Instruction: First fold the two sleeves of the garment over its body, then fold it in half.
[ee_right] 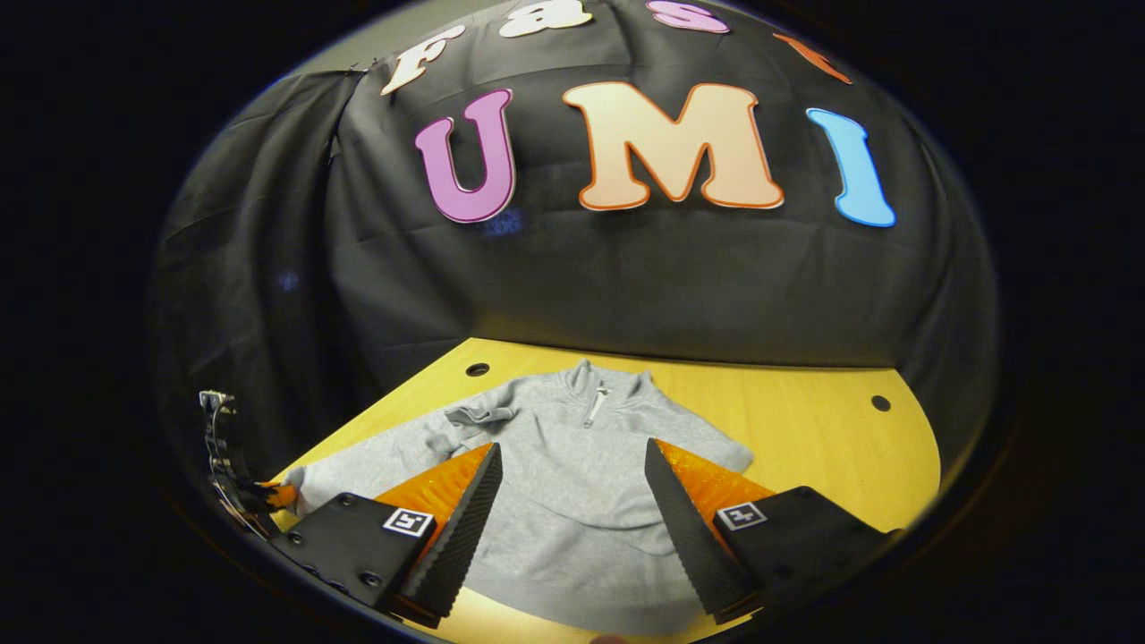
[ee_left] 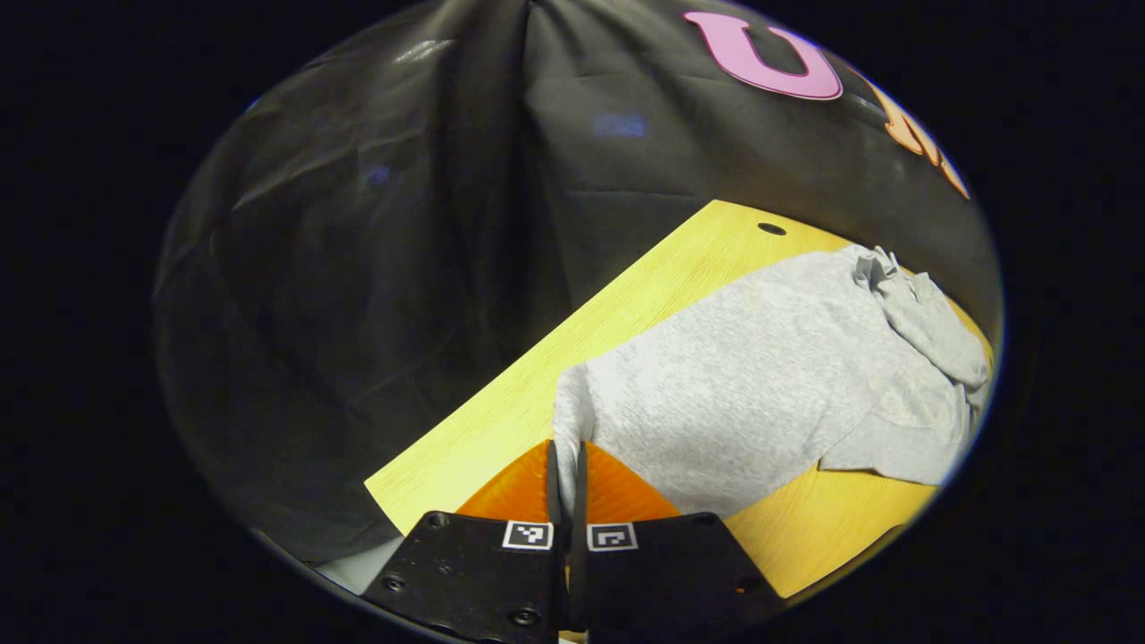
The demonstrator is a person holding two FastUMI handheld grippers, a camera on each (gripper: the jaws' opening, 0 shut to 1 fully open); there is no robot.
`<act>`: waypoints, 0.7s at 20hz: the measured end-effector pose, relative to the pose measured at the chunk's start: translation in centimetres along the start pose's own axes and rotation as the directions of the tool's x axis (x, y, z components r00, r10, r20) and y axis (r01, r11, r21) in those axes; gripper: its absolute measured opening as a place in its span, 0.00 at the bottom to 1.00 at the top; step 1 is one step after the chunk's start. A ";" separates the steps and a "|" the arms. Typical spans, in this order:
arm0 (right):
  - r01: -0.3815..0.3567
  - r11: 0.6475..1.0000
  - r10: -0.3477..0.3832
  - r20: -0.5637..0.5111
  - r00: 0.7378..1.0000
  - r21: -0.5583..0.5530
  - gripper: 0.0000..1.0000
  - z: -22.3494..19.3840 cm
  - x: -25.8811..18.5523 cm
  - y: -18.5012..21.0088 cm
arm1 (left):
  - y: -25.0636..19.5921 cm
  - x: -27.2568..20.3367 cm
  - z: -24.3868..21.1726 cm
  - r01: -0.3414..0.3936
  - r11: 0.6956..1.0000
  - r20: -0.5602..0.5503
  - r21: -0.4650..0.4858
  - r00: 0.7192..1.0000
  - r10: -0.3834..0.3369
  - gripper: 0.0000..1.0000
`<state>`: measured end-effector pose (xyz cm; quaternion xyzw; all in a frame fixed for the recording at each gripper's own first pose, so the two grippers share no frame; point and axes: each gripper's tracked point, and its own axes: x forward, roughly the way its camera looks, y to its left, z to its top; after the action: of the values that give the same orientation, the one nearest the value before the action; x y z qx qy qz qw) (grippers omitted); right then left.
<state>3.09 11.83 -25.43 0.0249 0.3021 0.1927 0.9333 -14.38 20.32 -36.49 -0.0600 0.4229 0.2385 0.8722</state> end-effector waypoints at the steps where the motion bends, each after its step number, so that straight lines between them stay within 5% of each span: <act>1: 0.006 1.000 -0.006 -0.003 1.000 0.009 0.97 -0.4 -1.0 -0.7 | -0.2 -0.1 0.6 0.011 0.999 -0.006 -0.039 1.000 -0.012 0.00; 7: 0.071 0.994 -0.070 -0.010 0.998 0.084 0.99 -1.9 -4.4 -4.9 | -0.9 -0.3 7.5 0.028 0.994 0.075 -0.105 0.997 -0.020 0.00; 14: 0.118 0.990 -0.119 0.009 0.993 0.083 0.97 -2.3 -6.9 -6.5 | -6.0 -1.0 16.1 0.122 0.991 0.193 -0.051 0.975 -0.110 0.00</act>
<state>-1.12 3.10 -24.52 0.0465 0.3044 0.1241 0.9433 -0.70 19.56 -26.07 -0.0886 0.3258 0.2050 0.9187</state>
